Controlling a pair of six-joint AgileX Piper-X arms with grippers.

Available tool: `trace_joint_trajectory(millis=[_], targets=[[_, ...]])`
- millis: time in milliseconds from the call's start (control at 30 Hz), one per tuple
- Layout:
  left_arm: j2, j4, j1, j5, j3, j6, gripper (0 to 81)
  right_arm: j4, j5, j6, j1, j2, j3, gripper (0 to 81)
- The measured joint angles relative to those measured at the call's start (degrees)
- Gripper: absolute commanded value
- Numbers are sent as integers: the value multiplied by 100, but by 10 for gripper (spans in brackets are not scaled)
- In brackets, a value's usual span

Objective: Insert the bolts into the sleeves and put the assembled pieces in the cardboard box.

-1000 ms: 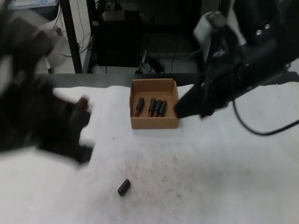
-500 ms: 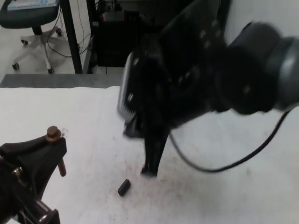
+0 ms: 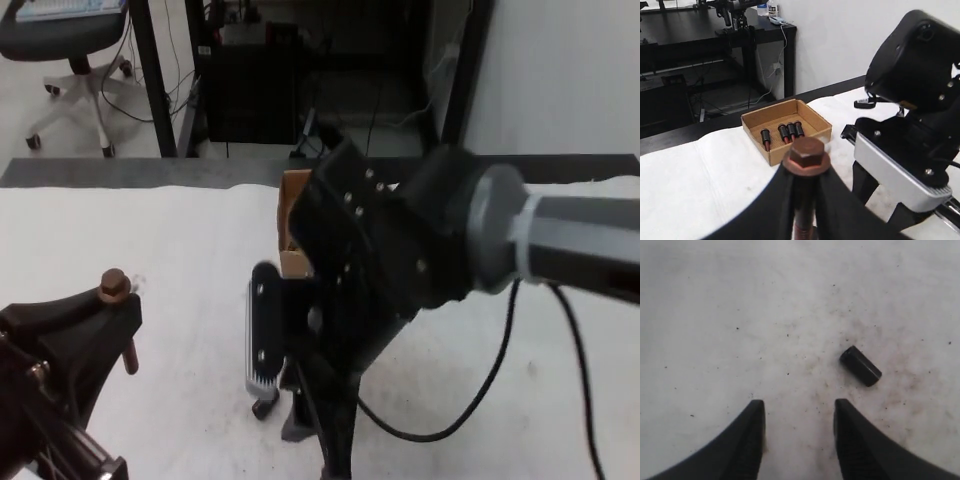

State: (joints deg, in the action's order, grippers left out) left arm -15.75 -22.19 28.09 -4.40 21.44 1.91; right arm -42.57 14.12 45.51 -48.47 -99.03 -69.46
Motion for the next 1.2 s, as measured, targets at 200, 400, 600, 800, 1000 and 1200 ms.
trace_joint_trajectory(millis=[200,400,600,800,1000,1200], targets=[[0,0,0,0,0,56,1,155,-36,1185,-13,-588,0,425],[0,0,0,0,0,70,1,1068,-500,1563,-13,-672,0,425],[0,0,0,0,0,70,1,1355,-520,1568,-13,-686,-61,369],[0,0,0,0,-21,70,1,1319,-520,1568,-13,-773,-76,356],[0,-48,0,0,-49,70,1,1243,-520,1568,-13,-1056,-81,356],[0,-48,0,0,-49,70,1,1466,-546,1568,-13,-1162,-81,356]])
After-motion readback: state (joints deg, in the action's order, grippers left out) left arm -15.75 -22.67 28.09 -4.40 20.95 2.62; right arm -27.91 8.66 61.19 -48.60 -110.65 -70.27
